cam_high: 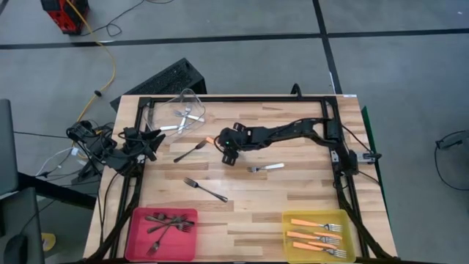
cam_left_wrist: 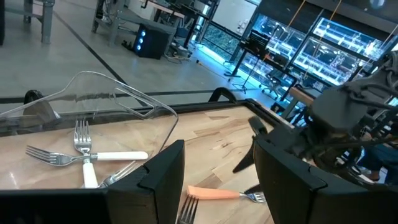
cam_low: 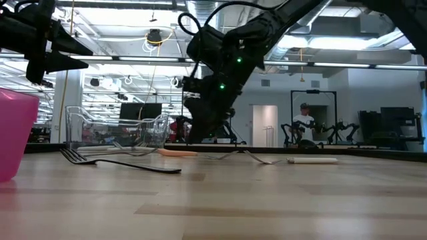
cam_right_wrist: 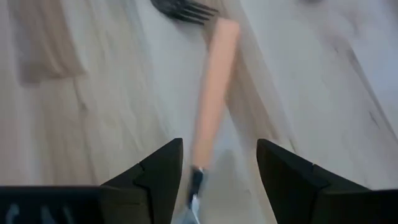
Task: Sort silverware by color (type)
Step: Put the orange fork into the yellow bin
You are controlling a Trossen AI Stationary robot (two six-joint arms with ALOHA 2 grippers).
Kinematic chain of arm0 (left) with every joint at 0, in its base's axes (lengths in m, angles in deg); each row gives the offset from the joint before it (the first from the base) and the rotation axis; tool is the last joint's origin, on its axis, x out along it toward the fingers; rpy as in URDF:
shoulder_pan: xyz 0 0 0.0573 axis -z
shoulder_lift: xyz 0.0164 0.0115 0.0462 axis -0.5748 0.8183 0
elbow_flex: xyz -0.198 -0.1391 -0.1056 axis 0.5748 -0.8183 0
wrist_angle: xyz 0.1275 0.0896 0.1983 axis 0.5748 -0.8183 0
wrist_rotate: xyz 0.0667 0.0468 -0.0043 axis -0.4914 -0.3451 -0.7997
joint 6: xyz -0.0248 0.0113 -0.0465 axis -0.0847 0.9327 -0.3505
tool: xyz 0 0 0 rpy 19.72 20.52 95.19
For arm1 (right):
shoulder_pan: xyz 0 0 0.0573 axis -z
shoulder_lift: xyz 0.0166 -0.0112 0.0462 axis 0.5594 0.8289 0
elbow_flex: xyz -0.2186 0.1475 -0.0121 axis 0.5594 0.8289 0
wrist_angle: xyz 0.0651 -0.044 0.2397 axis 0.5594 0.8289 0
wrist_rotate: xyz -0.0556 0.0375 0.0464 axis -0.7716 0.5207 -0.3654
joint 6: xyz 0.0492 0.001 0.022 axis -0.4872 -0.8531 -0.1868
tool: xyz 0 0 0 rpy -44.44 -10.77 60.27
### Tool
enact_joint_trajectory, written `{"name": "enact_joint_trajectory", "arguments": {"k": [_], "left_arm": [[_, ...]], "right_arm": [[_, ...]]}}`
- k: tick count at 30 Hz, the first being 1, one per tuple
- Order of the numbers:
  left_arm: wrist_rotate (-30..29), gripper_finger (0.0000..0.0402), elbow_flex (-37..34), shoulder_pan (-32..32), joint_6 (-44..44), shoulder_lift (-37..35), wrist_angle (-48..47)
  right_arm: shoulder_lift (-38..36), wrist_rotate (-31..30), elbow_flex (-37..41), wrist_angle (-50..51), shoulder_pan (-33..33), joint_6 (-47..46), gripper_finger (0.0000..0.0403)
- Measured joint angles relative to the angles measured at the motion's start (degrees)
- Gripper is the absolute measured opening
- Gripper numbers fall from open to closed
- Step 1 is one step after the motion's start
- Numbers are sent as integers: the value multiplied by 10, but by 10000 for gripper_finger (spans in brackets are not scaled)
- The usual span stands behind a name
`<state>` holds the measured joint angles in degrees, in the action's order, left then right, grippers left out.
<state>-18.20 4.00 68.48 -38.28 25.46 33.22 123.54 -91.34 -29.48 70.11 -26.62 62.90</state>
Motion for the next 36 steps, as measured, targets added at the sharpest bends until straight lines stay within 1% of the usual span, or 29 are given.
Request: {"name": "enact_joint_trajectory", "arguments": {"k": [2,5,11,20,24,29,32,36], "left_arm": [[-2,178,0,0,0,0,0],[-2,178,0,0,0,0,0],[-3,178,0,0,0,0,0],[-2,178,0,0,0,0,0],[-3,178,0,0,0,0,0],[-3,178,0,0,0,0,0],[-3,178,0,0,0,0,0],[-3,178,0,0,0,0,0]], "right_arm": [[4,14,-1,-21,2,0,231],[2,20,-2,-21,2,0,231],[3,21,0,-22,0,0,231],[3,21,38,-27,2,-2,231],[3,21,43,-31,2,-2,231],[3,23,68,-78,2,-6,230],[3,24,75,-82,2,-16,225],[3,25,75,-75,4,-27,206]]}}
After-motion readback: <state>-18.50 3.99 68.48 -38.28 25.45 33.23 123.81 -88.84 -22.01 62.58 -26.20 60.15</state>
